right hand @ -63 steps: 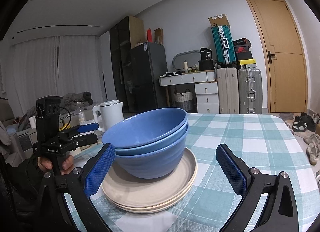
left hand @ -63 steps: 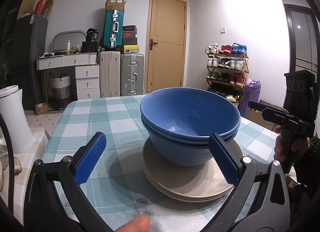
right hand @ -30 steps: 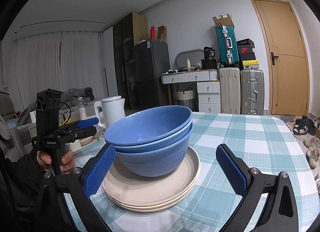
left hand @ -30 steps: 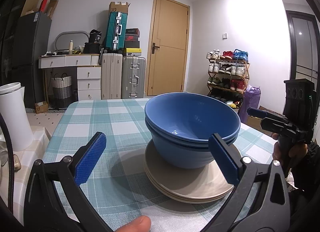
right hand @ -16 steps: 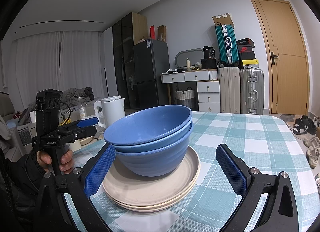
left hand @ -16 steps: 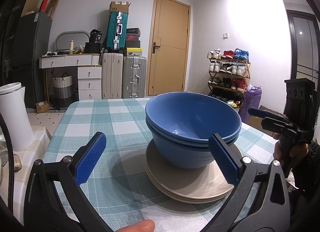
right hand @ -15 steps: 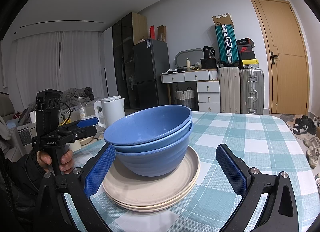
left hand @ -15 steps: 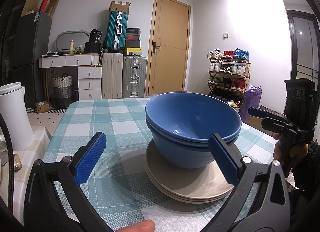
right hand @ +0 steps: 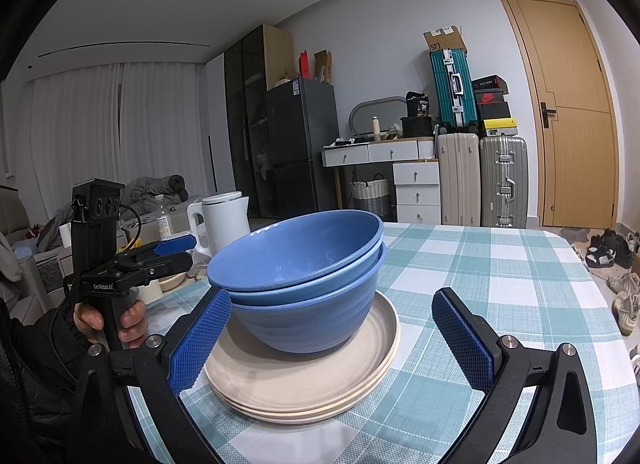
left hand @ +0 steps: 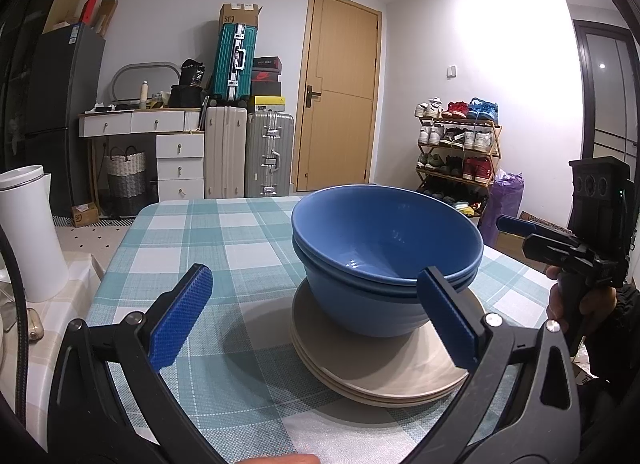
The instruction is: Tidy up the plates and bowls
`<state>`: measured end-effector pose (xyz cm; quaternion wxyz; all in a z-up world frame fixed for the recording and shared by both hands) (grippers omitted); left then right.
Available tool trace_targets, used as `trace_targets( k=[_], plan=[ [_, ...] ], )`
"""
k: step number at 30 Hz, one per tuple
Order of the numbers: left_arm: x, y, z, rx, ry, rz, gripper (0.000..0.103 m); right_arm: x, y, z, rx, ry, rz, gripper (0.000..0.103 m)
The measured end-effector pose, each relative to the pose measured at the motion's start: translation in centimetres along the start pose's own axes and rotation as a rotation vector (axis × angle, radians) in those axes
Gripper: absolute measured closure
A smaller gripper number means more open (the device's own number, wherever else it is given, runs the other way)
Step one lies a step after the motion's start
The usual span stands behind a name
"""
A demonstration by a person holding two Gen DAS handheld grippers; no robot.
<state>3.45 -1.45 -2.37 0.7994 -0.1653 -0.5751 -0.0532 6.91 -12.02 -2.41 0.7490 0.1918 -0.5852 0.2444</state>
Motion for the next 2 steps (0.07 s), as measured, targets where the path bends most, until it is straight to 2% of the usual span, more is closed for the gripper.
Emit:
trace_targets(
  k=[2],
  plan=[
    [0.08, -0.06, 0.13, 0.000, 0.000, -0.001, 0.001, 0.00, -0.01, 0.01, -0.001, 0.000, 0.000, 0.000]
  ],
)
Point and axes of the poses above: each gripper's, at about its wrist camera, not at the fingertips, and z roughly against the way its jaws point, y to its left, x to its top, the point moved 9 cm from there along -z, roughly the way its jaws point, and after that the axes turned 7 degrees about z, right-handed, at the moved point
